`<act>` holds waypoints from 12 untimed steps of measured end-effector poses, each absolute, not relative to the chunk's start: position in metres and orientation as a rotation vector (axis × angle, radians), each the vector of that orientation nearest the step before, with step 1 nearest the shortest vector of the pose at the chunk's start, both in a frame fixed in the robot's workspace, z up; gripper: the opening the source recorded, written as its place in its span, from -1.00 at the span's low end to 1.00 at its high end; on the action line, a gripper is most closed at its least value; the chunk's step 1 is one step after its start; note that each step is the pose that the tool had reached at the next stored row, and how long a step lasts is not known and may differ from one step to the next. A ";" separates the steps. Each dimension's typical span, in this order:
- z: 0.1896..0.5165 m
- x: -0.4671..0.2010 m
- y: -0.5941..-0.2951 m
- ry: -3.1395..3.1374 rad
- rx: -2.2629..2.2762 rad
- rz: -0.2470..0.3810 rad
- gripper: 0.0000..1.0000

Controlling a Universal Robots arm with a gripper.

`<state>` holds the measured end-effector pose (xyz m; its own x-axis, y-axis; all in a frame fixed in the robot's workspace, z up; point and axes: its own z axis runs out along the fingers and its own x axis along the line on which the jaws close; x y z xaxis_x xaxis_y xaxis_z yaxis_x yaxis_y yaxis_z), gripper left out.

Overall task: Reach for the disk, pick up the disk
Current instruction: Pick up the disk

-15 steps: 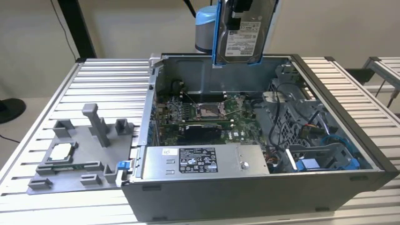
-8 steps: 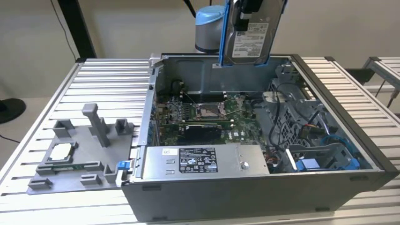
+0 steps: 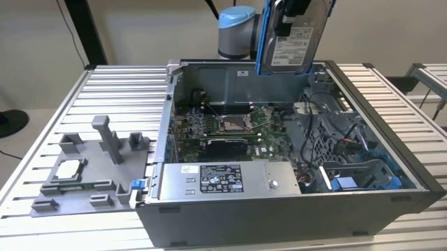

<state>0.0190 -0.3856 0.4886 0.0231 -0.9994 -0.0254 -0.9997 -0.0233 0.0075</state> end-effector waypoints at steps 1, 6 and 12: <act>0.489 0.022 -0.386 2.187 -2.238 0.037 -1.00; 0.489 0.038 -0.386 2.187 -2.238 0.037 -1.00; 0.489 0.052 -0.386 2.187 -2.238 0.037 -1.00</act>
<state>0.0520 -0.3863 0.4886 0.0231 -0.9994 -0.0254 -0.9997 -0.0233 0.0080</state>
